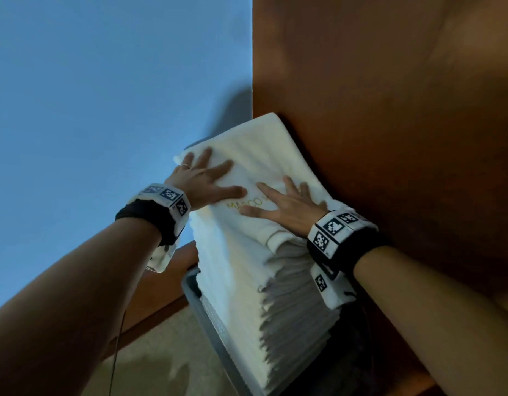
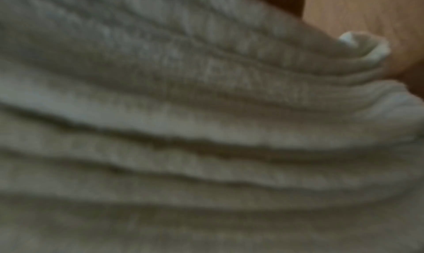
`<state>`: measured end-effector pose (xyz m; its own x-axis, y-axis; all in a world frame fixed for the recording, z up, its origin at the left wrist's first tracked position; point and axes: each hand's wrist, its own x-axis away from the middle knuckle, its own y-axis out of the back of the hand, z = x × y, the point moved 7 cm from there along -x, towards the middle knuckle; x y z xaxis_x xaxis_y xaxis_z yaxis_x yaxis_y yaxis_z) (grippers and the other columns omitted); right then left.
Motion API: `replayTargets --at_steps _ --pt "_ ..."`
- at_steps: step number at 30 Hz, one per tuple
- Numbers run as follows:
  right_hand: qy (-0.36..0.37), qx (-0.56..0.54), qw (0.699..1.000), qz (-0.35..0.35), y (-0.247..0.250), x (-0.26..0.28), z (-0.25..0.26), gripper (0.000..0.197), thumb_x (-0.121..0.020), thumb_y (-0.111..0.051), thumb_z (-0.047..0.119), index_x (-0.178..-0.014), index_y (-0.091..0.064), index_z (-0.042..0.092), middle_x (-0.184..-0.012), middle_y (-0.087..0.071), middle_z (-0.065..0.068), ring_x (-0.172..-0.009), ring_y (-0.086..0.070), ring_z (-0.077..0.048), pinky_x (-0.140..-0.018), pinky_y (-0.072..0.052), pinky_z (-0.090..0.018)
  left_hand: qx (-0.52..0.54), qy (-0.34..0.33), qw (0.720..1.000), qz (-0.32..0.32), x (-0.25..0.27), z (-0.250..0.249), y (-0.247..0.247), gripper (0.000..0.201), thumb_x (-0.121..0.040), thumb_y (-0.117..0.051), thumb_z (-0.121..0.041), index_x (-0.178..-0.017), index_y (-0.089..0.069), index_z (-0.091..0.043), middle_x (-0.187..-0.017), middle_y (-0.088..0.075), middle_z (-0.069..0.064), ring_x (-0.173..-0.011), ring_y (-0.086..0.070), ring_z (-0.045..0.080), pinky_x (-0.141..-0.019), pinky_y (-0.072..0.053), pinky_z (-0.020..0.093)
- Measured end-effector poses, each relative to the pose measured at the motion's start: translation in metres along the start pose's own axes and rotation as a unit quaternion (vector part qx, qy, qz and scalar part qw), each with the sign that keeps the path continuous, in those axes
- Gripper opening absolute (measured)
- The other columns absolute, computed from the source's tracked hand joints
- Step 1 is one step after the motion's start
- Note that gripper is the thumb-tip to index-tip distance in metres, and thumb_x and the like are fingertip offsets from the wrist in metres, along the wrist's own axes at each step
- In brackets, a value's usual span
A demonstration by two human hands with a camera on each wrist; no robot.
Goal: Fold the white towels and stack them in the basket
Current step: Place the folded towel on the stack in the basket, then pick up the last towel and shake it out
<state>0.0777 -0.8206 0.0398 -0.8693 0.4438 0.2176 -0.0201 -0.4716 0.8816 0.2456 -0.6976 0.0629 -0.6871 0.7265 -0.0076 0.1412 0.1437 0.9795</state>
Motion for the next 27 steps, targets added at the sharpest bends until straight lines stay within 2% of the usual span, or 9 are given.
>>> replayTargets --at_steps 4,9,11,14,17,20,22,24,27 --pt "-0.003 0.013 1.000 0.006 -0.020 -0.017 -0.020 0.115 -0.038 -0.023 0.103 -0.144 -0.003 0.065 -0.162 0.021 0.005 -0.148 0.020 -0.033 -0.111 0.004 -0.073 0.027 0.004 1.000 0.011 -0.013 0.001 -0.034 0.104 -0.064 -0.039 -0.093 -0.155 -0.018 -0.049 -0.169 0.001 0.000 -0.154 0.008 0.028 -0.124 0.001 0.053" --pt "0.012 0.064 0.998 0.008 -0.021 -0.024 -0.018 0.119 -0.034 -0.012 0.108 -0.145 -0.003 0.064 -0.163 0.019 0.005 -0.149 0.018 -0.034 -0.112 0.002 -0.072 -0.018 0.004 0.999 0.039 -0.003 0.000 -0.029 0.126 -0.039 -0.022 -0.110 -0.153 -0.009 -0.057 -0.167 0.018 0.000 -0.152 0.013 0.039 -0.123 -0.007 0.058" --pt "0.018 0.102 0.994 0.017 -0.020 -0.018 -0.015 0.114 -0.044 -0.009 0.107 -0.148 -0.003 0.061 -0.163 0.020 0.004 -0.149 0.017 -0.035 -0.113 0.000 -0.071 -0.015 0.013 0.999 0.036 0.006 -0.005 -0.022 0.110 -0.056 -0.030 -0.104 -0.153 -0.006 -0.058 -0.166 0.020 -0.005 -0.153 0.014 0.037 -0.121 -0.006 0.062" --pt "-0.009 0.080 0.997 0.011 -0.006 0.003 -0.010 0.122 -0.036 -0.014 0.101 -0.149 -0.004 0.058 -0.164 0.015 0.004 -0.150 0.013 -0.032 -0.115 0.001 -0.066 -0.003 0.012 1.000 0.012 0.024 -0.012 -0.009 0.086 -0.079 -0.034 -0.090 -0.154 -0.010 -0.055 -0.167 0.017 -0.010 -0.153 0.014 0.032 -0.118 0.000 0.065" --pt "0.002 0.099 0.995 0.004 0.002 0.020 0.001 0.110 -0.055 -0.019 0.087 -0.155 -0.018 0.041 -0.166 -0.001 -0.006 -0.151 0.001 -0.035 -0.120 -0.004 -0.057 0.019 0.006 1.000 -0.012 0.052 -0.006 0.012 0.079 -0.087 -0.040 -0.081 -0.155 -0.023 -0.045 -0.169 0.002 -0.008 -0.155 0.002 0.029 -0.121 -0.007 0.059" --pt "-0.031 0.017 0.999 -0.020 0.013 0.042 0.011 0.089 -0.082 -0.048 0.075 -0.149 -0.041 0.016 -0.154 -0.039 -0.012 -0.141 -0.035 -0.031 -0.116 -0.028 -0.040 0.050 0.004 0.998 -0.033 0.085 0.007 0.033 0.072 -0.088 -0.056 -0.069 -0.149 -0.044 -0.031 -0.159 -0.038 0.001 -0.144 -0.036 0.027 -0.114 -0.030 0.042" --pt "-0.031 0.001 0.999 -0.038 0.018 0.060 0.025 0.061 -0.095 -0.050 0.056 -0.132 -0.058 0.008 -0.137 -0.057 -0.013 -0.126 -0.051 -0.031 -0.106 -0.040 -0.035 0.044 0.006 0.999 -0.024 0.109 0.019 0.040 0.065 -0.089 -0.062 -0.063 -0.141 -0.054 -0.025 -0.143 -0.057 0.004 -0.132 -0.051 0.026 -0.105 -0.038 0.036" --pt "-0.025 0.031 0.995 -0.093 0.022 0.083 0.041 0.051 -0.098 -0.048 0.052 -0.114 -0.067 0.008 -0.123 -0.064 -0.013 -0.114 -0.057 -0.033 -0.099 -0.045 -0.036 0.033 0.007 0.999 -0.006 0.139 0.032 0.042 0.059 -0.090 -0.064 -0.059 -0.134 -0.061 -0.019 -0.134 -0.063 0.004 -0.126 -0.055 0.024 -0.098 -0.039 0.031" --pt "-0.007 0.068 0.976 -0.208 0.015 0.116 0.059 0.035 -0.096 -0.051 0.038 -0.085 -0.066 0.008 -0.101 -0.067 -0.017 -0.095 -0.061 -0.035 -0.079 -0.049 -0.036 0.043 0.008 0.999 0.010 0.191 0.057 0.040 0.051 -0.091 -0.065 -0.053 -0.127 -0.066 -0.017 -0.129 -0.066 0.005 -0.114 -0.060 0.024 -0.089 -0.037 0.026"
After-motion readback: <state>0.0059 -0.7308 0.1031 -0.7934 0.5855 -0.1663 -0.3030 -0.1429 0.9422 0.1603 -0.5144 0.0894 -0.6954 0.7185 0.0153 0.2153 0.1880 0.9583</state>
